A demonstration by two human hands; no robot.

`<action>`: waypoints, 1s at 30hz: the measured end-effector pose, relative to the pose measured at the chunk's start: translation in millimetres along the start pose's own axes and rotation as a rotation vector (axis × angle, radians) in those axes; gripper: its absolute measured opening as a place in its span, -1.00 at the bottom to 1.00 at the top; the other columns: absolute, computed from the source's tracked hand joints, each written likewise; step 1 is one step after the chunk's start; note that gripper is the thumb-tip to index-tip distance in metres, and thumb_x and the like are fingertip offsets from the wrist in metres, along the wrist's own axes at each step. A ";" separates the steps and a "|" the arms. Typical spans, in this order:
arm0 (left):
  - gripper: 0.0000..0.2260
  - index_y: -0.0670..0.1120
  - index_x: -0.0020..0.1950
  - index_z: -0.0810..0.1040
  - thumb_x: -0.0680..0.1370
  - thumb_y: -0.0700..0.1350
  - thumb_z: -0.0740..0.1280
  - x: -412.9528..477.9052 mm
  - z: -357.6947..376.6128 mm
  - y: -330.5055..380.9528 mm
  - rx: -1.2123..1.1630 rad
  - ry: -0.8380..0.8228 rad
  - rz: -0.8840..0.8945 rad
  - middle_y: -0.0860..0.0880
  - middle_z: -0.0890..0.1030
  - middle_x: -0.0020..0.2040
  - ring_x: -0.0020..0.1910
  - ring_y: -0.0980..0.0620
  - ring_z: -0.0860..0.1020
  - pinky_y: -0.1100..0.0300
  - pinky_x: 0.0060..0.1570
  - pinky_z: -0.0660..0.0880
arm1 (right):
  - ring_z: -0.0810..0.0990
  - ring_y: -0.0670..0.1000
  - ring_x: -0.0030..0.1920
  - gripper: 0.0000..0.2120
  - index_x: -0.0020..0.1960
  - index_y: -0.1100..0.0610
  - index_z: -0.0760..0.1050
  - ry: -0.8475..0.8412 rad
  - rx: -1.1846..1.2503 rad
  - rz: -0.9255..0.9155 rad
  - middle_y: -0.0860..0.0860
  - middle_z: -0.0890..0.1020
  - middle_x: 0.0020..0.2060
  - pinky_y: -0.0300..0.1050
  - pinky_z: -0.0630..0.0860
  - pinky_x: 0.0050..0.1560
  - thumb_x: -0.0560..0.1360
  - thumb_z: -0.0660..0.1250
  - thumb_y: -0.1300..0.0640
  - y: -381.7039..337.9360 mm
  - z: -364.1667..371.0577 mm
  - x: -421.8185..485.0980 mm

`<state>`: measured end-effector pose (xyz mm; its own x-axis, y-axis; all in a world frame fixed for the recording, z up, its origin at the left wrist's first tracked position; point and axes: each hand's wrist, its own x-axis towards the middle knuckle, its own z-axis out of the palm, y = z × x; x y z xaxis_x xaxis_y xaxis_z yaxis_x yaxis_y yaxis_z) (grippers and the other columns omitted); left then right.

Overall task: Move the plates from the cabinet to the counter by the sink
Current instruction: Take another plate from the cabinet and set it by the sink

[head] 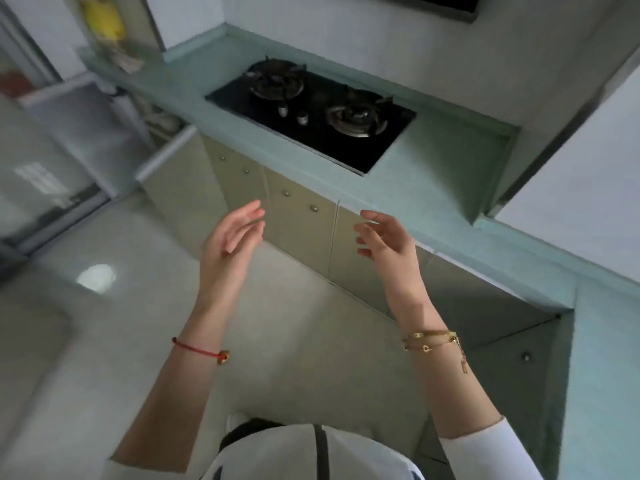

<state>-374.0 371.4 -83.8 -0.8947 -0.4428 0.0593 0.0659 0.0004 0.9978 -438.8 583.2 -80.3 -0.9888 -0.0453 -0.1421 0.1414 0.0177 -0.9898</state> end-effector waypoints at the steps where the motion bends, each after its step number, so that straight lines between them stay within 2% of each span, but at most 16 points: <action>1: -0.75 0.12 0.17 0.64 0.55 -0.16 0.39 0.2 -16.1 -0.6 0.005 0.036 -0.006 0.07 0.68 0.17 0.23 0.08 0.61 0.05 0.29 0.51 | 0.58 0.01 -0.01 -0.76 0.22 0.18 0.54 -0.026 -0.001 -0.006 0.10 0.60 0.00 -0.18 0.58 -0.05 0.56 0.31 0.25 0.3 17.1 0.7; 4: -0.73 0.00 0.23 0.62 0.57 -0.24 0.37 5.1 -90.9 -1.2 0.003 0.173 -0.018 0.08 0.71 0.08 0.19 0.12 0.63 0.05 0.29 0.53 | 0.60 0.01 0.01 -0.77 0.21 0.15 0.55 -0.127 -0.009 0.000 0.09 0.62 0.03 -0.25 0.59 -0.08 0.56 0.32 0.23 5.1 98.8 -0.8; 9: -0.73 -0.15 0.27 0.59 0.57 -0.28 0.36 14.2 -201.3 -0.5 0.045 0.320 -0.018 -0.13 0.66 0.17 0.17 0.04 0.62 -0.10 0.34 0.48 | 0.59 -0.03 -0.09 -0.76 0.21 0.16 0.55 -0.247 -0.003 -0.001 -0.01 0.60 -0.11 -0.32 0.57 -0.16 0.55 0.33 0.24 13.1 220.0 -9.8; 14: -0.76 -0.18 0.26 0.60 0.59 -0.25 0.34 25.1 -297.6 -1.0 0.064 0.416 -0.040 -0.02 0.66 0.18 0.23 -0.03 0.60 -0.11 0.32 0.50 | 0.59 -0.01 -0.09 -0.76 0.21 0.15 0.55 -0.339 -0.014 0.030 -0.02 0.60 -0.13 -0.23 0.57 -0.10 0.55 0.33 0.24 23.5 322.7 -12.2; 18: -0.74 -0.12 0.27 0.58 0.60 -0.27 0.32 45.8 -348.6 -6.4 0.053 0.456 -0.065 -0.12 0.64 0.22 0.20 -0.05 0.60 -0.12 0.33 0.49 | 0.60 0.02 -0.06 -0.76 0.20 0.14 0.56 -0.391 -0.029 0.038 0.02 0.60 -0.11 -0.17 0.57 -0.06 0.54 0.34 0.24 27.7 387.0 0.9; 20: -0.75 -0.09 0.27 0.58 0.60 -0.26 0.33 63.4 -371.6 -10.5 0.046 0.473 -0.075 -0.09 0.64 0.21 0.21 -0.04 0.61 -0.11 0.33 0.49 | 0.59 0.03 -0.07 -0.77 0.19 0.14 0.56 -0.412 -0.036 0.041 0.02 0.61 -0.11 -0.13 0.56 -0.05 0.54 0.34 0.25 28.4 420.1 11.5; 25: -0.75 -0.01 0.23 0.59 0.59 -0.24 0.33 123.8 -416.4 -16.2 0.034 0.508 -0.072 -0.05 0.65 0.20 0.22 -0.10 0.60 -0.13 0.33 0.48 | 0.59 -0.01 -0.09 -0.78 0.18 0.10 0.56 -0.471 -0.052 0.036 0.11 0.65 -0.04 -0.27 0.57 -0.13 0.54 0.32 0.23 30.0 496.2 50.9; 30: -0.74 -0.08 0.26 0.57 0.60 -0.28 0.30 212.7 -467.2 -15.3 0.051 0.522 -0.062 -0.13 0.63 0.22 0.25 -0.17 0.57 -0.17 0.34 0.46 | 0.61 -0.01 -0.02 -0.77 0.20 0.10 0.55 -0.511 -0.067 0.025 0.10 0.64 0.03 -0.23 0.58 -0.06 0.55 0.33 0.19 24.1 587.7 111.2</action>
<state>-358.8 -141.7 -99.9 -0.5559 -0.8312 -0.0096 -0.0135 -0.0025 0.9999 -517.5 -8.4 -126.5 -0.8334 -0.5260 -0.1696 0.1450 0.0881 -0.9855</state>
